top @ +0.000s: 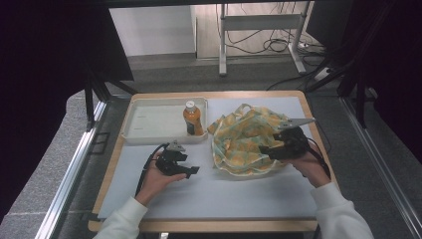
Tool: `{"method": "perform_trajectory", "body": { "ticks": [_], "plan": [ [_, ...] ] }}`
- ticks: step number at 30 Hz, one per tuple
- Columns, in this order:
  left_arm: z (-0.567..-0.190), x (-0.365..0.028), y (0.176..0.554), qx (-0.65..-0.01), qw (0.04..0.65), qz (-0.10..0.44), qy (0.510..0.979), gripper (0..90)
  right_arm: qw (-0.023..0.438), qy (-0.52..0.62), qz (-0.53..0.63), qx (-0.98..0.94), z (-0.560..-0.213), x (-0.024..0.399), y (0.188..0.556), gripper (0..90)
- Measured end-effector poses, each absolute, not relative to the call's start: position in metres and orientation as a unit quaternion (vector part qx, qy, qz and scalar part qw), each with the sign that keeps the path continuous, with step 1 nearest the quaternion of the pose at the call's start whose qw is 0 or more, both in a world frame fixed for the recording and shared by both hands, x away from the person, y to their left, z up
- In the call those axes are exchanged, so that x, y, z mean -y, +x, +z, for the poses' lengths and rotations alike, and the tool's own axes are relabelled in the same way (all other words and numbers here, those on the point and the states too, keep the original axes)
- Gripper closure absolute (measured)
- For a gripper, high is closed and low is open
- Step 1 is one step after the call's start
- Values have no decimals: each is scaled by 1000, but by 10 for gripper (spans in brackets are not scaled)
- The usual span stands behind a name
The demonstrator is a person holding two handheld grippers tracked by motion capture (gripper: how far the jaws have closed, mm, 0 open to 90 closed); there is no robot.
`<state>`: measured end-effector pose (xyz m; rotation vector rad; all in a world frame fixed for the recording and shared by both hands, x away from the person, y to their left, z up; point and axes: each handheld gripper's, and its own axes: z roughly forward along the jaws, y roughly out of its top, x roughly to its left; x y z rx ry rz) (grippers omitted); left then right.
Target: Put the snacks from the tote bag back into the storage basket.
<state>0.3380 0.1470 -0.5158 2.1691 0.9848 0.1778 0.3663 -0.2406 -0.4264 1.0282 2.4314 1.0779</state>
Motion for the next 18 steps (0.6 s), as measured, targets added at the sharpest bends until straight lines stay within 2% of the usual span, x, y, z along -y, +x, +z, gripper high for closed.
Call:
{"method": "perform_trajectory", "body": {
  "ticks": [9, 18],
  "plan": [
    [-517, -146, 338, -388, 363, 70, 844, 281, 139, 375, 378, -835, -453, 273, 344, 244],
    [-515, -147, 336, -384, 365, 75, 845, 281, 139, 375, 381, -833, -455, 273, 345, 244]
  ]
}}
